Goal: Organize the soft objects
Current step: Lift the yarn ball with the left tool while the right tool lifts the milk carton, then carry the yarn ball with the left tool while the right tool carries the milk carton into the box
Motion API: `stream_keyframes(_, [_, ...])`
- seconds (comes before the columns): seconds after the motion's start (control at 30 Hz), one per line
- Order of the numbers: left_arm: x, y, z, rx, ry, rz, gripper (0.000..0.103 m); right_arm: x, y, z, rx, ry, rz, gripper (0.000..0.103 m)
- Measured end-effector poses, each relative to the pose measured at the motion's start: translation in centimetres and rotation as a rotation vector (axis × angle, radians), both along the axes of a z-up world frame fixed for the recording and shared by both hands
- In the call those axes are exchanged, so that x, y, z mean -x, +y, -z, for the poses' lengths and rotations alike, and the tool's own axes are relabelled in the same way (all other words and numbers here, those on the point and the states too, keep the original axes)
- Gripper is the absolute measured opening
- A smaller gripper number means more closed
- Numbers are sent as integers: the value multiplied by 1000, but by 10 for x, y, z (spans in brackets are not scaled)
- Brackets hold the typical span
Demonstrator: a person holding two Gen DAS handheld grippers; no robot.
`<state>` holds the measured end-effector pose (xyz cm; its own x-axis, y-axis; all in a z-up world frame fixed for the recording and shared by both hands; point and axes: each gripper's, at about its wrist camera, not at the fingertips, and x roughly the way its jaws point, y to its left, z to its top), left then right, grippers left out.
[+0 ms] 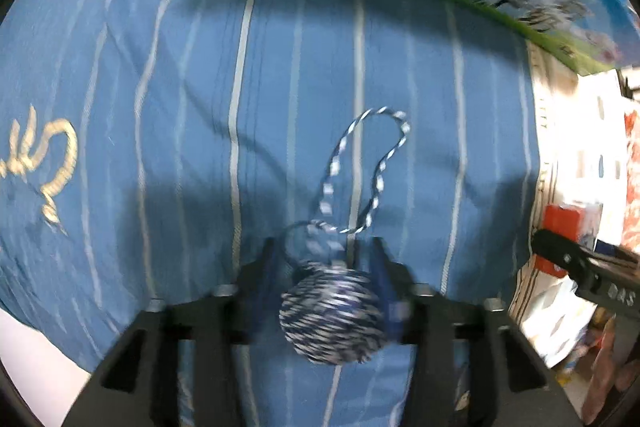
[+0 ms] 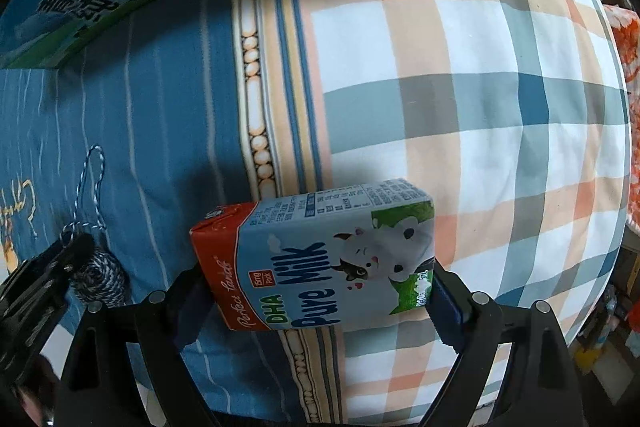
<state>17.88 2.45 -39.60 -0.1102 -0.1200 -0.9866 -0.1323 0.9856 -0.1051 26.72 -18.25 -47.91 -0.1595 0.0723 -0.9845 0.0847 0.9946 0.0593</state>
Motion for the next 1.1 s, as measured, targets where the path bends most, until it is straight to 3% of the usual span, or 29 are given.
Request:
stream_keyframes(0.07, [2,10,11,69,52,-47,69,0,0,-2,-3,-1,-2,92])
stream_keyframes(0.2, [5,27,9,164,78,-115,70,0,-5,-7,-7,-6,-7,92])
stream_keyframes(0.3, [10,30,5,194,101,-108,70,2,-9,-10,-7,-9,-1,92])
stream_keyframes(0.47, [13,17,11,178,132,-71,73,10,-11,-7,-13,-6,5,92])
stream_keyframes(0.63, [10,8,10,100,87,-43,72,11,-13,-8,-15,-1,-5,92])
stream_keyframes(0.83, [13,-8,5,-18,59,39,53,5,-10,-8,-6,-1,-6,92])
stream_keyframes(1.0, [25,-22,2,-11,43,24,50,8,-2,-1,3,-3,-8,92])
stream_keyframes(1.1, [30,-10,-6,-5,29,22,50,7,3,-3,4,-7,-6,92])
